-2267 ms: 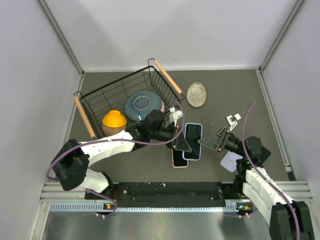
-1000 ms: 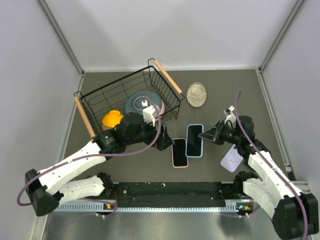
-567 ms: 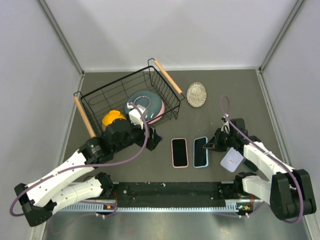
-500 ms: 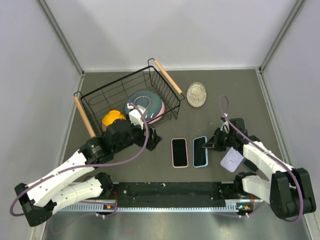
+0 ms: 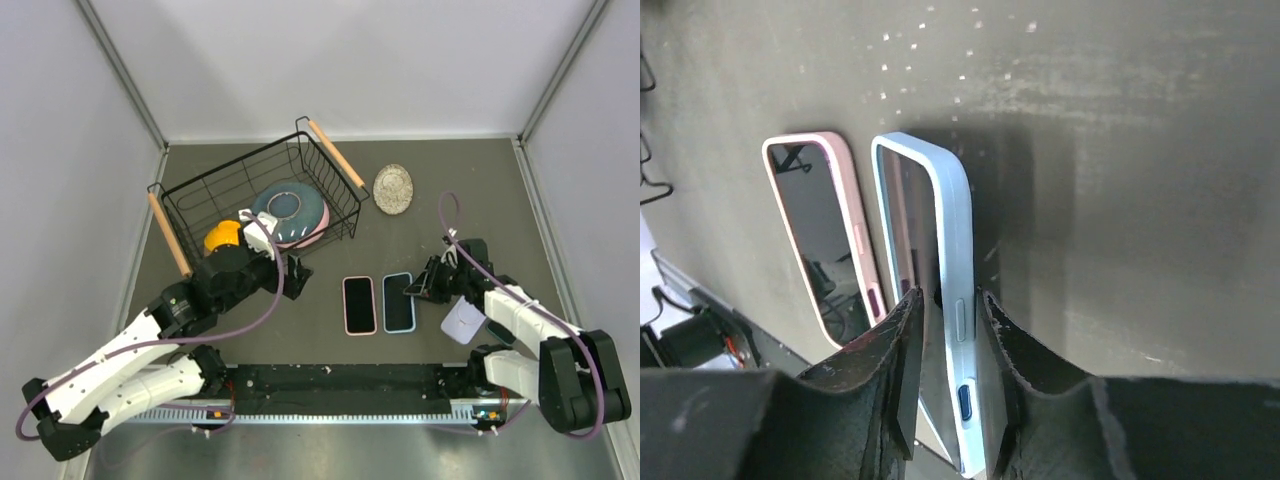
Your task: Put the phone into the phone case
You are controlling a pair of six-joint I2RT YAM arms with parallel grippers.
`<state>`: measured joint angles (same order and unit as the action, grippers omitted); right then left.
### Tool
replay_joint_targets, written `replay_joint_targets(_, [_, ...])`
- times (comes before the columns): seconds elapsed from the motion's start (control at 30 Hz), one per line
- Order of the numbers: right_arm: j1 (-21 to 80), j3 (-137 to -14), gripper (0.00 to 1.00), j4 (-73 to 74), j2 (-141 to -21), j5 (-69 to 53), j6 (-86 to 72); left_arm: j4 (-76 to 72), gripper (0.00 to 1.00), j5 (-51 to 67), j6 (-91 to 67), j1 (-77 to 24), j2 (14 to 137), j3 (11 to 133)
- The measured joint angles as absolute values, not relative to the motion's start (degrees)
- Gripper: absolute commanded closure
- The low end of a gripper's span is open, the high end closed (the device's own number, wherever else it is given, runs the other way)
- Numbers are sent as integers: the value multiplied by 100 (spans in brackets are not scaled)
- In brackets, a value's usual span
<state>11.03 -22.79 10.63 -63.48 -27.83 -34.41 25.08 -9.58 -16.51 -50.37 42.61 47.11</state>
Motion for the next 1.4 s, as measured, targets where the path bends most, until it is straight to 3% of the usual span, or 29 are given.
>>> replay_joint_targets(0.2, [1103, -2355, 55, 1616, -6110, -2180, -3647, 2624, 1, -1411, -1520, -5037, 3997, 4711])
replay_joint_targets(0.23, [1103, -2438, 46, 1782, -6071, -2056, -3704, 2652, 1, -1505, -1498, -5037, 3959, 4711])
replay_joint_targets(0.33, [1103, -2803, 33, 2274, -5885, -1645, -3870, 2742, 1, -1728, -1468, -5037, 3837, 4711])
replay_joint_targets(0.5, [1076, -3597, 16, 3203, -5546, -528, -4029, 2770, 1, -1898, -1455, -5037, 3575, 4709])
replay_joint_targets(0.53, [1041, -3734, 1, 3376, -5478, -270, -4034, 2770, 1, -1907, -1455, -5037, 3529, 4707])
replay_joint_targets(0.77, [545, -4403, 1, 4589, -5527, 1970, -4115, 2770, 1, -1898, -1431, -5037, 3420, 4661])
replay_joint_targets(0.87, [176, -4438, 1, 4801, -5610, 2324, -4112, 2766, 1, -1887, -1431, -5037, 3361, 4591])
replay_joint_targets(1.4, [78, -3732, 8, 4635, -6237, 1597, -4163, 2718, 1, -1804, -1437, -5037, 3190, 4434])
